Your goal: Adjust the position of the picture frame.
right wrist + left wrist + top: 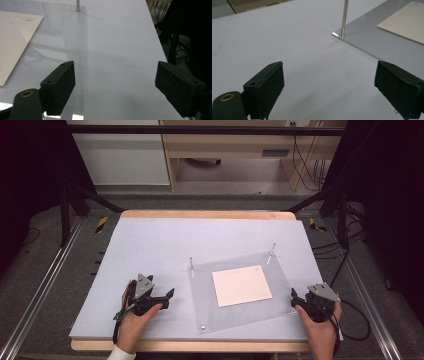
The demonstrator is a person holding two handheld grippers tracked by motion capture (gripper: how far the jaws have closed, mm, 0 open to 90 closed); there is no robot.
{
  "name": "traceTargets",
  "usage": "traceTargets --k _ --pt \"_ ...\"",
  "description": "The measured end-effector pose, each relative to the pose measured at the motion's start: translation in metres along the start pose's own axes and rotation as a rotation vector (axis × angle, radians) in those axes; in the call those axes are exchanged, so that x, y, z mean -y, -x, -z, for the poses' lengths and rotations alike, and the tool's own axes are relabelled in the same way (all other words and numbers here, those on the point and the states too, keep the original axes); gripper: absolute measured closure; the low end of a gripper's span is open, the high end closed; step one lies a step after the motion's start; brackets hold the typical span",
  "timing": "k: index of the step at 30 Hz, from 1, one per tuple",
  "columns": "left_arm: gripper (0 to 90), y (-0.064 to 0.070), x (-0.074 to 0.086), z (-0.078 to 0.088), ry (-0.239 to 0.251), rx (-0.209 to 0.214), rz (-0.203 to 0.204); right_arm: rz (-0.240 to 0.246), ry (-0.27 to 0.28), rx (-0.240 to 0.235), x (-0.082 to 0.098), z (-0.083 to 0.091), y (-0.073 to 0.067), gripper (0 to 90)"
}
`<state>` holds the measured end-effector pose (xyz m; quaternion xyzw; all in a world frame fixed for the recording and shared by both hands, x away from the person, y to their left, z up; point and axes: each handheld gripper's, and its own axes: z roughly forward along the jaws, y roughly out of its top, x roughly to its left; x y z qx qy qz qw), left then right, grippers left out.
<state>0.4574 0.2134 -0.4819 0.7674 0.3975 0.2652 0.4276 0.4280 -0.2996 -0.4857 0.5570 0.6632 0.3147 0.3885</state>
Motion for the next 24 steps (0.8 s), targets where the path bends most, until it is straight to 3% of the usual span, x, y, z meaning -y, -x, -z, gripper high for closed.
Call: traceTargets --k 1,4,5,7,8,9,11,12,13,15,19,21,24 --pt "8.3 0.000 -0.002 -0.001 -0.027 0.006 0.002 -0.009 -0.004 -0.005 -0.001 0.000 0.000 15.3" --pt "7.8 0.005 -0.012 -0.005 -0.069 0.019 -0.028 0.067 -0.038 -0.027 -0.018 0.004 -0.005 12.4" --pt "7.8 0.006 -0.016 -0.007 -0.081 0.025 -0.041 0.067 -0.038 -0.027 -0.018 0.004 -0.005 12.4" --pt "7.6 0.009 -0.028 -0.010 -0.092 0.036 -0.069 0.110 -0.040 -0.078 -0.041 0.006 -0.010 12.0" --pt "7.3 0.011 -0.041 -0.015 -0.106 0.068 -0.091 0.128 -0.047 -0.089 -0.049 0.005 -0.012 12.7" --pt "7.2 0.011 -0.041 -0.015 -0.106 0.068 -0.091 0.128 -0.047 -0.089 -0.049 0.005 -0.012 12.7" --pt "7.2 0.012 -0.052 -0.021 -0.147 0.108 -0.073 0.143 -0.090 -0.124 -0.065 0.002 -0.016 16.3" --pt "7.9 0.012 -0.057 -0.024 -0.166 0.125 -0.060 0.157 -0.128 -0.166 -0.077 -0.005 -0.019 21.5" --pt "7.9 0.012 -0.062 -0.027 -0.168 0.128 -0.055 0.157 -0.128 -0.166 -0.077 -0.005 -0.019 21.5" --pt "11.2 0.012 -0.069 -0.033 -0.180 0.114 -0.076 0.209 -0.165 -0.188 -0.091 -0.017 -0.023 33.9" --pt "14.1 0.012 -0.077 -0.046 -0.193 0.114 -0.081 0.225 -0.196 -0.197 -0.101 -0.034 -0.023 40.6" --pt "17.5 0.014 -0.077 -0.053 -0.191 0.088 -0.104 0.230 -0.218 -0.208 -0.108 -0.050 -0.020 47.9" --pt "19.0 0.014 -0.076 -0.056 -0.193 0.081 -0.106 0.235 -0.219 -0.225 -0.112 -0.059 -0.018 55.2"
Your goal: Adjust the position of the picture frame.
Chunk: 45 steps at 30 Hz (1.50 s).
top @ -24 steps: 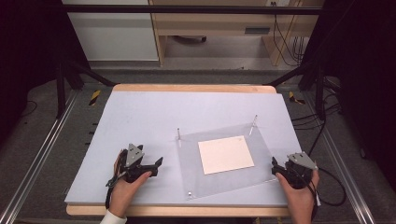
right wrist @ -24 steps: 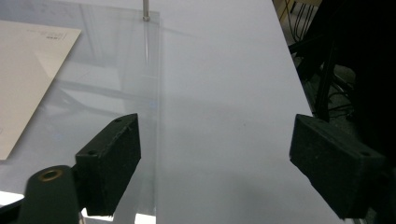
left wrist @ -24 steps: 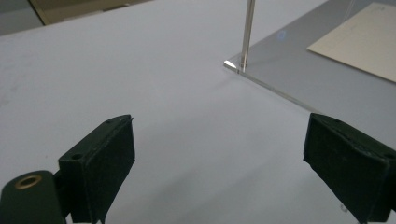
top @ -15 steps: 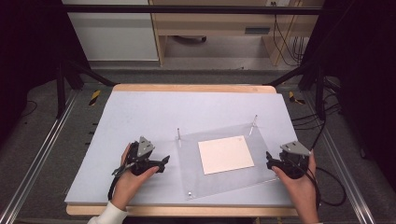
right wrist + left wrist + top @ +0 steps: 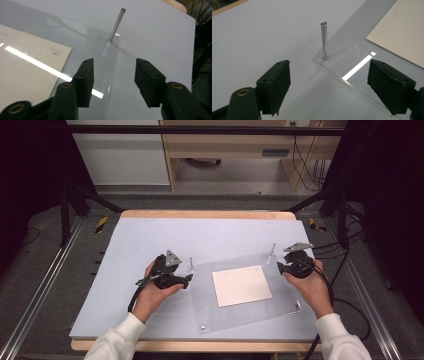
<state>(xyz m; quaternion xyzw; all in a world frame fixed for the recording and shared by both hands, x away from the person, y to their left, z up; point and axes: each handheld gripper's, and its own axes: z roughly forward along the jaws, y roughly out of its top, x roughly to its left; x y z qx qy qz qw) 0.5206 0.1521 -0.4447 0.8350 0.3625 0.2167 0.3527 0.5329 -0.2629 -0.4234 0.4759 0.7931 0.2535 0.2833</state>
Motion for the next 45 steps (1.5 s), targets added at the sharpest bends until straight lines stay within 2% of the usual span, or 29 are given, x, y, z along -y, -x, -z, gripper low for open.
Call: traceTargets --k 3,5,6,9,11,12,16,19,23,27,31,39,42,45 --pt "22.4 -0.001 0.000 -0.004 -0.007 -0.011 0.000 -0.004 0.018 -0.014 -0.007 -0.011 0.006 59.5" --pt "22.5 -0.001 -0.001 -0.008 -0.005 -0.009 0.016 -0.004 0.016 -0.007 -0.009 -0.014 0.006 59.5" --pt "24.9 0.000 -0.001 -0.010 -0.004 -0.003 0.026 -0.010 0.010 -0.010 -0.012 -0.021 0.008 59.8" --pt "28.4 0.001 -0.003 -0.016 -0.001 -0.009 0.031 -0.014 0.008 -0.019 -0.016 -0.029 0.008 60.2" --pt "32.1 0.001 -0.004 -0.021 0.001 -0.007 0.042 -0.017 0.028 -0.024 -0.022 -0.039 0.007 62.9" --pt "34.1 0.001 -0.004 -0.023 0.000 -0.010 0.041 -0.032 0.028 -0.030 -0.024 -0.043 0.007 63.2" --pt "38.3 0.002 -0.004 -0.029 0.001 -0.012 0.047 -0.025 0.010 -0.018 -0.028 -0.054 0.007 65.8" --pt "41.8 0.003 -0.004 -0.033 -0.005 -0.007 0.047 -0.040 0.003 -0.034 -0.029 -0.067 0.009 70.5" --pt "43.8 0.004 -0.005 -0.034 0.007 -0.011 0.054 -0.061 0.021 -0.045 -0.030 -0.071 0.012 74.7" --pt "45.6 0.006 -0.005 -0.035 0.010 -0.016 0.053 -0.059 0.004 -0.052 -0.029 -0.078 0.012 77.9" --pt "49.1 0.006 -0.005 -0.035 0.014 -0.012 0.064 -0.077 0.011 -0.060 -0.029 -0.082 0.012 82.5" --pt "52.9 0.006 -0.004 -0.039 0.018 -0.019 0.068 -0.098 0.017 -0.073 -0.028 -0.085 0.013 83.4" --pt "59.4 0.005 -0.004 -0.040 0.018 -0.025 0.065 -0.112 0.013 -0.079 -0.028 -0.084 0.014 84.0" --pt "62.3 0.005 -0.004 -0.042 0.032 -0.029 0.072 -0.113 0.011 -0.081 -0.028 -0.084 0.014 84.3"
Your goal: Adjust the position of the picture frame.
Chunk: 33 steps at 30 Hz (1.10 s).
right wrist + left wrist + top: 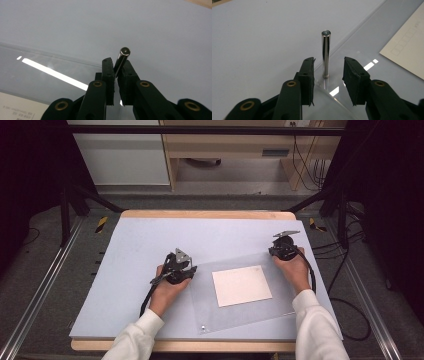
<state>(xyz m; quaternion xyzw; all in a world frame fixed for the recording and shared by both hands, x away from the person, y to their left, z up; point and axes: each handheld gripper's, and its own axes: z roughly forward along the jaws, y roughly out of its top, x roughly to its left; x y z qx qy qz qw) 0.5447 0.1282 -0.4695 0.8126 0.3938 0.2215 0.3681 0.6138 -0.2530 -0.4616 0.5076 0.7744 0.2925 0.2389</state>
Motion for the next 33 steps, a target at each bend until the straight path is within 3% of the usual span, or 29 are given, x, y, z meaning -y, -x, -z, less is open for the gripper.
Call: traceTargets --k 3,15,33 --pt "70.1 -0.001 0.000 -0.003 0.004 0.004 0.013 -0.008 0.000 -0.003 0.000 0.000 0.000 84.4" --pt "83.4 -0.005 0.003 -0.012 0.018 0.013 0.044 -0.021 -0.002 0.002 0.000 0.000 0.000 84.6" --pt "84.3 -0.006 0.002 -0.012 0.012 0.022 0.049 -0.004 -0.005 0.010 0.002 -0.006 -0.001 83.8"
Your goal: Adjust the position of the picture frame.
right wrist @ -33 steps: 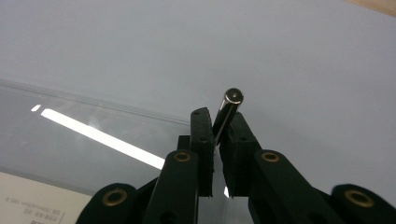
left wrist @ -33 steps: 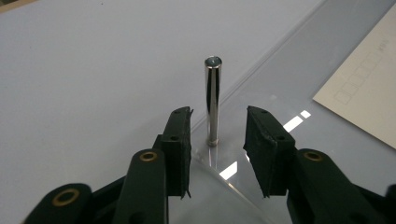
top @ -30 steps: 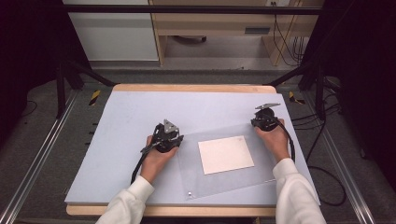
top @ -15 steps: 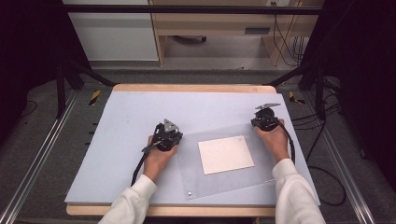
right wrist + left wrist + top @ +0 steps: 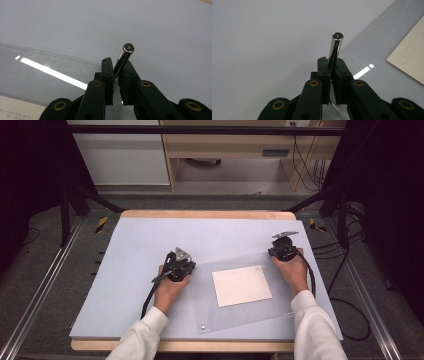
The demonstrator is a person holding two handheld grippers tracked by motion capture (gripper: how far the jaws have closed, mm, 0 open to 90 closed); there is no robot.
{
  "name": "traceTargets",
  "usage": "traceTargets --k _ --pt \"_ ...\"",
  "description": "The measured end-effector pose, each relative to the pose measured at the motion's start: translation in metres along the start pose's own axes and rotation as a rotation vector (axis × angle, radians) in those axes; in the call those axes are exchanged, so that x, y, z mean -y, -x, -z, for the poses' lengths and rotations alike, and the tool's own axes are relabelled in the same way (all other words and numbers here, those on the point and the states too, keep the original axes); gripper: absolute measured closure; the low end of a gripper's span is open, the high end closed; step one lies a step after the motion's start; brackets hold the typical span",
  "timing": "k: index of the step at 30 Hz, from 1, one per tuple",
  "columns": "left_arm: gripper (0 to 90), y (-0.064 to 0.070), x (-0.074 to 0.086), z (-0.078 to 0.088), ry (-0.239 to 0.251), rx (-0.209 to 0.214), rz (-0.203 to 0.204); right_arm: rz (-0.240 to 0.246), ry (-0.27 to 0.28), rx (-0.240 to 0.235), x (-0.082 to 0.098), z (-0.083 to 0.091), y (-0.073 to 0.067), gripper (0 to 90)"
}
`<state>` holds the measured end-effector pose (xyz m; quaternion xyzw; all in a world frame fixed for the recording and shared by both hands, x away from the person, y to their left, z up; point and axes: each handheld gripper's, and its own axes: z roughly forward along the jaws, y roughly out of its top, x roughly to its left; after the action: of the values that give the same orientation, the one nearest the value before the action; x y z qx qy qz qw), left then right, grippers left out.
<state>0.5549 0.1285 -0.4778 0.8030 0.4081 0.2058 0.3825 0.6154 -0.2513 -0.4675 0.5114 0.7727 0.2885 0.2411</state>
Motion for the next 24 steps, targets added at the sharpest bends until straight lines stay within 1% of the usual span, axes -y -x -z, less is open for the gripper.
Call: traceTargets --k 1,3,4,7,8,9,10,12,13,14,15,16,17,18,19,20,21,23,24 --pt "84.3 0.000 0.000 0.000 0.002 0.000 -0.001 -0.014 0.004 -0.011 0.000 0.000 0.000 84.4" --pt "84.3 0.000 0.000 0.000 -0.002 0.002 -0.001 -0.021 0.003 -0.017 0.000 0.001 0.001 85.2" --pt "84.4 0.000 -0.001 0.000 -0.001 0.000 -0.002 -0.034 0.005 -0.021 0.000 0.001 0.002 85.4" --pt "84.4 0.000 -0.002 0.000 -0.007 -0.002 0.006 -0.036 -0.002 -0.015 -0.001 0.001 0.001 85.5" --pt "84.4 0.000 -0.002 -0.001 0.000 0.005 0.005 -0.038 -0.002 -0.015 -0.001 0.002 0.001 85.6" --pt "84.5 -0.001 -0.002 -0.001 0.000 0.012 0.017 -0.041 -0.010 -0.015 -0.002 0.003 0.001 85.7" --pt "84.5 -0.002 -0.002 -0.001 0.004 0.024 0.020 -0.044 -0.015 -0.018 -0.003 0.003 0.001 85.7" --pt "84.5 -0.004 -0.002 0.000 -0.002 0.028 0.023 -0.037 -0.028 -0.022 -0.004 0.006 0.000 85.7" --pt "84.4 -0.005 -0.003 0.001 0.002 0.032 0.035 -0.034 -0.030 -0.022 -0.005 0.008 -0.001 85.7" --pt "84.4 -0.006 -0.006 0.006 -0.016 0.024 0.020 -0.033 -0.033 -0.025 -0.006 0.010 -0.001 85.7" --pt "84.5 -0.006 -0.006 0.006 -0.016 0.024 0.020 -0.031 -0.037 -0.027 -0.007 0.012 -0.002 85.7" --pt "84.5 -0.006 -0.008 0.008 -0.018 0.021 0.012 -0.026 -0.038 -0.027 -0.008 0.014 -0.003 85.7" --pt "84.5 -0.006 -0.010 0.010 -0.014 0.018 0.011 -0.026 -0.038 -0.027 -0.008 0.014 -0.003 85.7" --pt "84.3 -0.008 -0.013 0.015 -0.017 0.017 0.012 -0.022 -0.047 -0.032 -0.012 0.020 -0.005 85.7" --pt "84.2 -0.008 -0.013 0.015 -0.017 0.017 0.012 -0.022 -0.047 -0.032 -0.012 0.020 -0.005 85.7" --pt "84.2 -0.009 -0.014 0.016 -0.019 0.019 0.013 -0.012 -0.055 -0.034 -0.014 0.023 -0.007 85.8" --pt "84.1 -0.012 -0.016 0.019 -0.027 0.024 0.003 -0.009 -0.061 -0.034 -0.015 0.025 -0.008 85.8" --pt "83.7 -0.014 -0.018 0.025 -0.031 0.033 -0.002 0.020 -0.075 -0.040 -0.022 0.034 -0.012 85.7" --pt "83.7 -0.016 -0.020 0.028 -0.029 0.034 -0.003 0.020 -0.075 -0.040 -0.022 0.034 -0.012 85.7"
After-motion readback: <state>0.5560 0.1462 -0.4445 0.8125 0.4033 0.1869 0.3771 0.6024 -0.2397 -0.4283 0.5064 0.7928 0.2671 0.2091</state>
